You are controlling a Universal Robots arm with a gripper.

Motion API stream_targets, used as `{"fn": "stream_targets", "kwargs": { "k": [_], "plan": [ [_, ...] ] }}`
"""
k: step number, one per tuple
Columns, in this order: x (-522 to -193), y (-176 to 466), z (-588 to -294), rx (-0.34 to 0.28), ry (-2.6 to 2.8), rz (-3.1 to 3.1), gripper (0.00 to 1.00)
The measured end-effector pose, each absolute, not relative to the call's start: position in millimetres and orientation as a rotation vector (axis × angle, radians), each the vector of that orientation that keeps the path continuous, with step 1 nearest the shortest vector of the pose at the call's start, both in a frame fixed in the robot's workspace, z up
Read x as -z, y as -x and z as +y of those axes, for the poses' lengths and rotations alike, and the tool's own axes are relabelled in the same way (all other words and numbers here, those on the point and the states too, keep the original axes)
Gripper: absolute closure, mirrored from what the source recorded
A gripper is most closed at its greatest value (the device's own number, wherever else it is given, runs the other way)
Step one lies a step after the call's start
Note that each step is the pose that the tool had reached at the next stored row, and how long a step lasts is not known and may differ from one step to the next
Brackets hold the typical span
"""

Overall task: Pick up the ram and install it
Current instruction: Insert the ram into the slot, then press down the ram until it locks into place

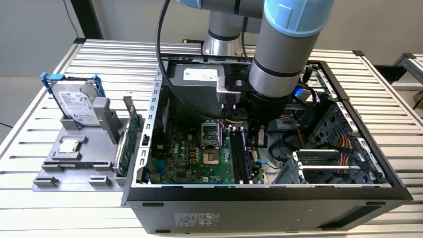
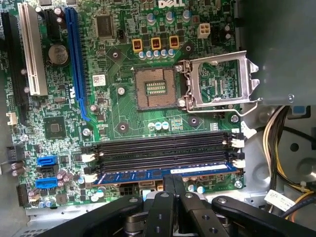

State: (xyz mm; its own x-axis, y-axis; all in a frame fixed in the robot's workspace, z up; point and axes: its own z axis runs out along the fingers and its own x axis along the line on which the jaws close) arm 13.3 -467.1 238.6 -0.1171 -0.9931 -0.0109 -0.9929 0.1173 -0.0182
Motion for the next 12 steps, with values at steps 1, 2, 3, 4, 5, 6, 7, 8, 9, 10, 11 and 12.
{"fn": "stream_targets", "kwargs": {
  "k": [1, 2, 3, 4, 5, 6, 7, 8, 9, 10, 11, 12],
  "plan": [
    [-238.6, -13.3, -467.2, 0.01, 2.074, 2.333, 1.0],
    [-238.5, -13.3, -467.5, 0.01, 2.074, 2.333, 1.0],
    [-238.3, -13.3, -468.0, 0.01, 2.074, 2.333, 1.0],
    [-237.6, -13.3, -468.2, 0.01, 2.074, 2.333, 1.0],
    [-236.7, -13.3, -468.2, 0.01, 2.074, 2.333, 1.0],
    [-236.6, -13.3, -468.9, 0.01, 2.074, 2.333, 1.0],
    [-236.5, -13.4, -470.2, 0.01, 2.074, 2.333, 1.0],
    [-236.4, -13.4, -471.8, 0.01, 2.074, 2.333, 1.0],
    [-236.4, -13.4, -473.4, 0.01, 2.074, 2.333, 1.0],
    [-236.4, -13.5, -475.0, 0.01, 2.074, 2.333, 1.0],
    [-236.3, -13.5, -476.2, 0.01, 2.074, 2.333, 1.0],
    [-236.2, -13.4, -476.9, 0.01, 2.074, 2.333, 1.0]
  ]
}}
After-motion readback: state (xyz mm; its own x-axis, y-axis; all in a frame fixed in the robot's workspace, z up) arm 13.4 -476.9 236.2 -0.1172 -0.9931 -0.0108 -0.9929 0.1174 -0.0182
